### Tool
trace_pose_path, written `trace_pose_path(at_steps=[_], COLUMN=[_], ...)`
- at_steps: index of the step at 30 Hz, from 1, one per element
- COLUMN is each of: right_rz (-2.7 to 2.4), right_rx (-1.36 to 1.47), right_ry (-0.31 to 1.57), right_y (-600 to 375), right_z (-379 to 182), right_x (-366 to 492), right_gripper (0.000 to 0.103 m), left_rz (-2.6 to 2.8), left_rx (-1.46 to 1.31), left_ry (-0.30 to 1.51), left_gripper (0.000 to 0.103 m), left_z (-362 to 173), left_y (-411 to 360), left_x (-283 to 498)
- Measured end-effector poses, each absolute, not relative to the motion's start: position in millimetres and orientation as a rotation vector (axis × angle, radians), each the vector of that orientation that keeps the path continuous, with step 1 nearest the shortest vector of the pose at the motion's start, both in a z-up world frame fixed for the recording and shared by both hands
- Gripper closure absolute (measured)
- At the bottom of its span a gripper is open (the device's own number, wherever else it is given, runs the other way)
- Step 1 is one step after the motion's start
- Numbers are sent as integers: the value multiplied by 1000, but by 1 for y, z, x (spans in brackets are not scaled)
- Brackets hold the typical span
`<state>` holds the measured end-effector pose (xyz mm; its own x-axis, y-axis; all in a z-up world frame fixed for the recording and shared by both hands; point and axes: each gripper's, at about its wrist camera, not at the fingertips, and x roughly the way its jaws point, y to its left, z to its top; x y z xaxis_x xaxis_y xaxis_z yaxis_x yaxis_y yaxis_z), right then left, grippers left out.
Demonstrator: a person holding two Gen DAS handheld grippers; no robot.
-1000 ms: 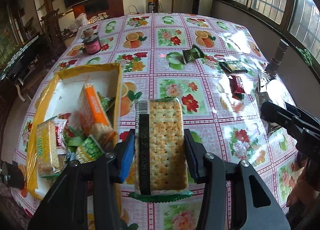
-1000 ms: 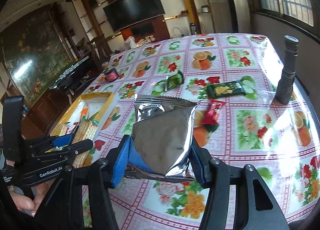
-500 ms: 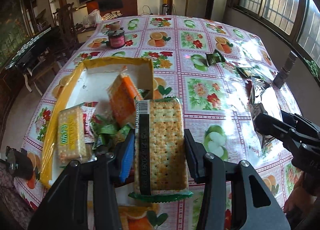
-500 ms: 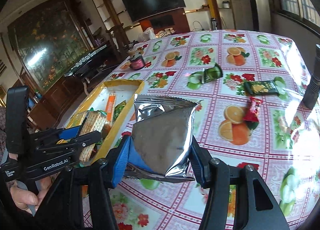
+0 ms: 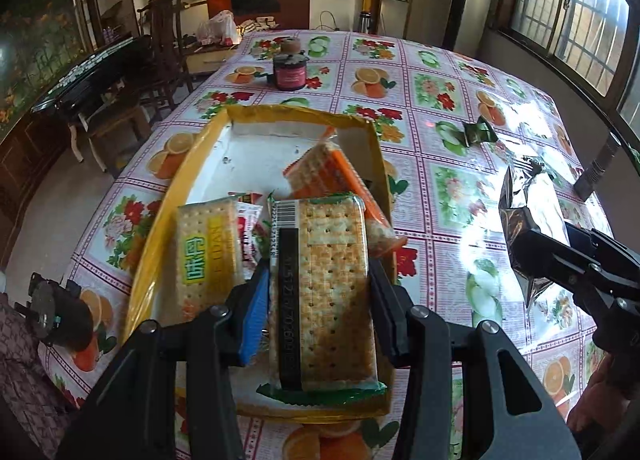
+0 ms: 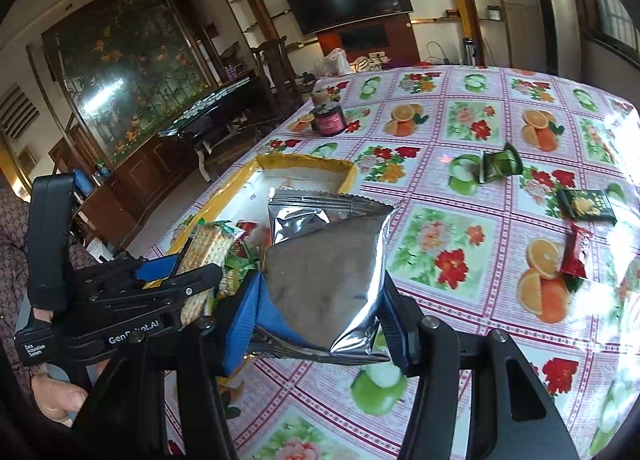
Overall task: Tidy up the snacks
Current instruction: 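Carry cracker pack with left tool while right tool carries foil bag to tray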
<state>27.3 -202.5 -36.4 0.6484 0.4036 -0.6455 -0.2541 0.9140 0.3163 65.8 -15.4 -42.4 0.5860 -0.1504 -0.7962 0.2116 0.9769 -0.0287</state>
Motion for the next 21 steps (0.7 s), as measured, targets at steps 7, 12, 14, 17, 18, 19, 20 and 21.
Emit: trace_pose_path(at_steps=[7,12,14,17,18,19,20,21], right_rz=[415,452,465,483,488,492,495,497], right_rx=[189,182,182,175,172,167,163,161], right_ry=[789,801,807,810,811,813,815,816], right_y=[-182,-166,-160,-150,-147,-145,-142,-140], right_z=[-38,-44,-46,-46,-47,-47,-47,-48], right_x=[39,50,55,60,62,63,64,66], right_gripper=[47,47,47,47,47,47,47,47], left_rz=[-190,-172,-164,-156,-153,-152,-150,-147], left_rx=[51,32,27,24,24,23,21,19], left_ry=[926,933,936,942,944,947,950,951], left_gripper=[55,55,55,55,55,55,55,55], left_z=[-44,-47,-48,-51,-52,-53,-53,-54], left_y=[0,13,17,21,22,23,24,26], left_x=[72,78,80,83,84,85,85,86])
